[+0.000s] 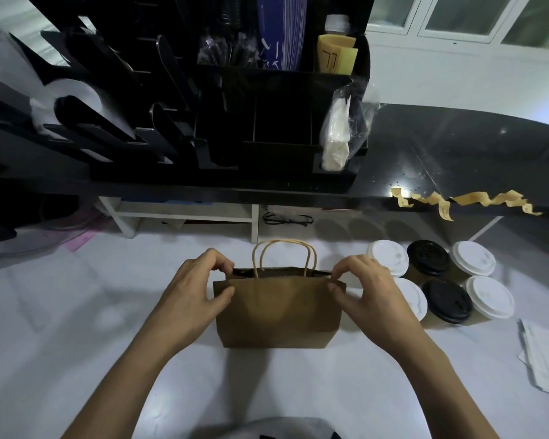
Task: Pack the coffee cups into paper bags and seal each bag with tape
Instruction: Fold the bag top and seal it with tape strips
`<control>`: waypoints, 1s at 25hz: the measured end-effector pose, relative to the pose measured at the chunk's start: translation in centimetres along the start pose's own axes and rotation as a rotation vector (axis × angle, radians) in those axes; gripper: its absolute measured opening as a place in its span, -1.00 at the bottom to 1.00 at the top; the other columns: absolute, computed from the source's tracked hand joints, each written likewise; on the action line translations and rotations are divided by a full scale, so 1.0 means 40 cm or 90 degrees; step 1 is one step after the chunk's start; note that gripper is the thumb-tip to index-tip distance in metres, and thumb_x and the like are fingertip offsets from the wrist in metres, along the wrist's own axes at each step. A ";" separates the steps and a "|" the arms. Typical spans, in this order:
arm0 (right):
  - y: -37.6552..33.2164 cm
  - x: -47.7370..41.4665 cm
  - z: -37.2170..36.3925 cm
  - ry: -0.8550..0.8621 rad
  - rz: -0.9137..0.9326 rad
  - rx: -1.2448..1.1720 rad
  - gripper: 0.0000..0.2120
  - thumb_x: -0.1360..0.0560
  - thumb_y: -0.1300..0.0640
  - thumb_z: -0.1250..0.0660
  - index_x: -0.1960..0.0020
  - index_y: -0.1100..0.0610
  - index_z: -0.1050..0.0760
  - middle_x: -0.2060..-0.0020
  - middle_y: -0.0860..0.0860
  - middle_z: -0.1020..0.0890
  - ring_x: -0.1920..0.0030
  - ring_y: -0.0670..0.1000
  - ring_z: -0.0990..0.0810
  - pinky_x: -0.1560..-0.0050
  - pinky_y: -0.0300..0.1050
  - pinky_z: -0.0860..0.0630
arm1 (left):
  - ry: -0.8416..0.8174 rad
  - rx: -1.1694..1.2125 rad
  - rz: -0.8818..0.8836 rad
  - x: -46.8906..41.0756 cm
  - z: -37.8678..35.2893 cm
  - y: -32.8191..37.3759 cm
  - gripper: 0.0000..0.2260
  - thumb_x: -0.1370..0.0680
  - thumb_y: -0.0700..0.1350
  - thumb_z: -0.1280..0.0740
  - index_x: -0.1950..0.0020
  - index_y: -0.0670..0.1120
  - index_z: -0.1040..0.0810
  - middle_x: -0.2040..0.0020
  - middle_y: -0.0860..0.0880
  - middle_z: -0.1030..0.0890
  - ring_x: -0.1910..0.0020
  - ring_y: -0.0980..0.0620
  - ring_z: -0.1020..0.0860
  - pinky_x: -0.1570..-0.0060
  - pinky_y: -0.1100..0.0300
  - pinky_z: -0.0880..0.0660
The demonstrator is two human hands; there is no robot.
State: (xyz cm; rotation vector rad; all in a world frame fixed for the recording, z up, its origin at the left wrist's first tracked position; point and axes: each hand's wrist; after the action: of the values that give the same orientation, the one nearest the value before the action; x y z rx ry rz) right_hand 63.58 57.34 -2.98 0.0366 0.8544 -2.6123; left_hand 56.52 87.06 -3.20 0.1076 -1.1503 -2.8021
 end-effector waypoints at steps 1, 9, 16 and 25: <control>-0.001 -0.001 -0.002 0.006 -0.005 -0.011 -0.83 -0.52 0.08 -0.45 -0.01 -0.11 -0.49 0.02 -0.28 -0.53 -0.06 -0.11 -0.49 -0.14 0.00 -0.48 | 0.009 0.015 0.007 -0.002 -0.002 -0.002 -0.72 -0.55 -0.11 -0.43 -0.07 0.21 -0.40 -0.11 0.30 -0.52 -0.17 0.30 -0.42 -0.06 0.30 -0.40; 0.005 -0.012 -0.006 0.002 0.022 0.009 -0.87 -0.55 0.07 -0.43 -0.07 -0.13 -0.61 0.03 -0.26 -0.52 -0.04 -0.12 -0.50 -0.14 -0.03 -0.50 | 0.019 -0.031 -0.066 -0.016 -0.014 -0.014 -0.85 -0.59 -0.07 -0.38 -0.07 0.19 -0.62 -0.01 0.31 -0.51 -0.13 0.29 -0.41 -0.01 0.42 -0.34; -0.003 -0.017 0.007 -0.008 0.020 -0.019 -0.95 -0.56 -0.07 -0.38 0.01 -0.14 -0.61 0.08 -0.28 -0.54 -0.04 -0.16 -0.53 -0.09 -0.17 -0.48 | 0.046 -0.048 -0.071 -0.022 -0.022 -0.015 -0.86 -0.56 -0.08 -0.42 0.03 0.19 -0.64 0.06 0.32 -0.53 -0.07 0.28 -0.44 0.06 0.43 -0.35; 0.093 -0.187 0.103 0.223 -0.552 -0.639 -0.37 -0.51 -0.32 -0.35 -0.36 0.13 -0.45 -0.13 0.14 -0.63 -0.07 0.09 -0.68 -0.01 0.04 -0.63 | 0.046 -0.033 -0.061 -0.024 -0.027 -0.014 -0.87 -0.56 -0.08 -0.42 0.01 0.17 -0.67 0.07 0.30 -0.54 -0.06 0.25 -0.47 0.05 0.38 -0.40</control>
State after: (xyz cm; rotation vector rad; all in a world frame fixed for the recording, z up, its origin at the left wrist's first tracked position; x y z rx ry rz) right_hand 72.25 54.87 -0.64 -0.1977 2.6876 -2.5037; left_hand 57.56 86.82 -4.34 0.2646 -1.0834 -2.8815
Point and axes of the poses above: each hand's wrist, its own x-axis away from the middle knuckle, its own z-axis out of the back of the hand, y = z × x
